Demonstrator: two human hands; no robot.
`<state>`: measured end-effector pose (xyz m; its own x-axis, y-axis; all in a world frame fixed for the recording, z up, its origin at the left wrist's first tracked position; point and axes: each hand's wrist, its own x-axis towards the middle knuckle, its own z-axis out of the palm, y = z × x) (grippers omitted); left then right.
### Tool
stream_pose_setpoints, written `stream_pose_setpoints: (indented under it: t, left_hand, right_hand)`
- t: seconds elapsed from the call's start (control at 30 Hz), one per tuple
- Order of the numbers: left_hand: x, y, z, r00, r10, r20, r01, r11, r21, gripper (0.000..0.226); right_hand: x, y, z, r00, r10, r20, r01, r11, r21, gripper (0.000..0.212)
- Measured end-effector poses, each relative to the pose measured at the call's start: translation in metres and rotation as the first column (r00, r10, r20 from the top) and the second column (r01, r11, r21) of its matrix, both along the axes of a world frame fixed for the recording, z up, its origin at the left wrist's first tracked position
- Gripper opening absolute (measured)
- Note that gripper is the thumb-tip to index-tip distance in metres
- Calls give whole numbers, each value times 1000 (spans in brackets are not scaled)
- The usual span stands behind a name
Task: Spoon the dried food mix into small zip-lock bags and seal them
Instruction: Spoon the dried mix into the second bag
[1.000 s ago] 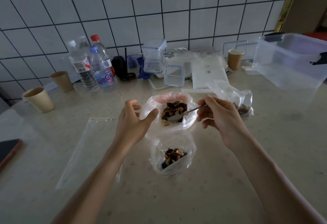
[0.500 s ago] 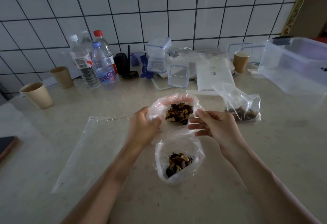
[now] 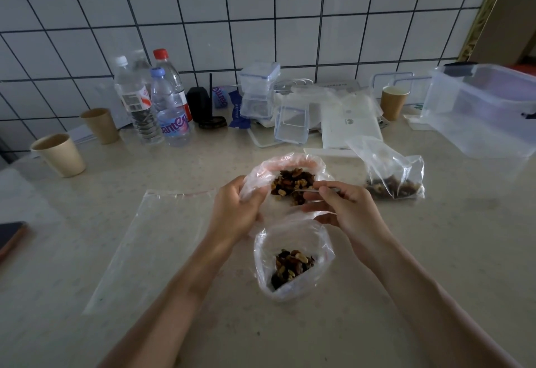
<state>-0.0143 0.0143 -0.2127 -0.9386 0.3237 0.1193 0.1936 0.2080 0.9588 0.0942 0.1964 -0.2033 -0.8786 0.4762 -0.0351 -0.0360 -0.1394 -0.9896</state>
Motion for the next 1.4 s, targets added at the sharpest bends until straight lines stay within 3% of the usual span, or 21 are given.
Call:
stream_pose_setpoints:
  t: [0.27,0.5,0.67,0.83,0.97,1.07,1.2,1.23,1.33,1.4]
  left_hand:
    - [0,-1,0,999,32,-33,-32,999,11,11]
    - [-2,-4,1,998,68,6,-68,997,37,22]
    - [-4,-7,4,994,76,-75,-83,992,-99,26]
    - [-4,-11,9,993,60,-104,-72,990,-118,43]
    - [-2,-15,20,968,124,-216,-171,961,-216,60]
    - [11,-24,27,954,152,-257,-213,951,-226,50]
    - [40,-44,29,912,125,-392,-222,951,-213,20]
    - [47,-48,30,919,115,-377,-205,956,-209,16]
    - [66,-57,33,969,7,-247,-75,960,-270,46]
    - [76,-59,33,985,-88,-147,37,947,-320,53]
  right_hand:
    - [1,7,3,999,-21,27,24,994,-109,23]
    - [4,16,9,998,-41,-38,35,989,-147,23]
    - [6,19,16,994,-45,-96,29,987,-158,24]
    - [11,22,24,987,-52,-151,27,986,-165,25]
    - [16,24,32,978,-22,-208,-11,987,-158,26]
    - [18,27,36,965,33,-260,-72,987,-142,26]
    - [20,29,39,942,132,-308,-171,980,-102,27]
    - [20,29,39,939,154,-306,-189,978,-89,27]
    - [21,28,39,932,219,-290,-242,969,-45,27]
    - [23,27,39,926,267,-268,-277,961,0,29]
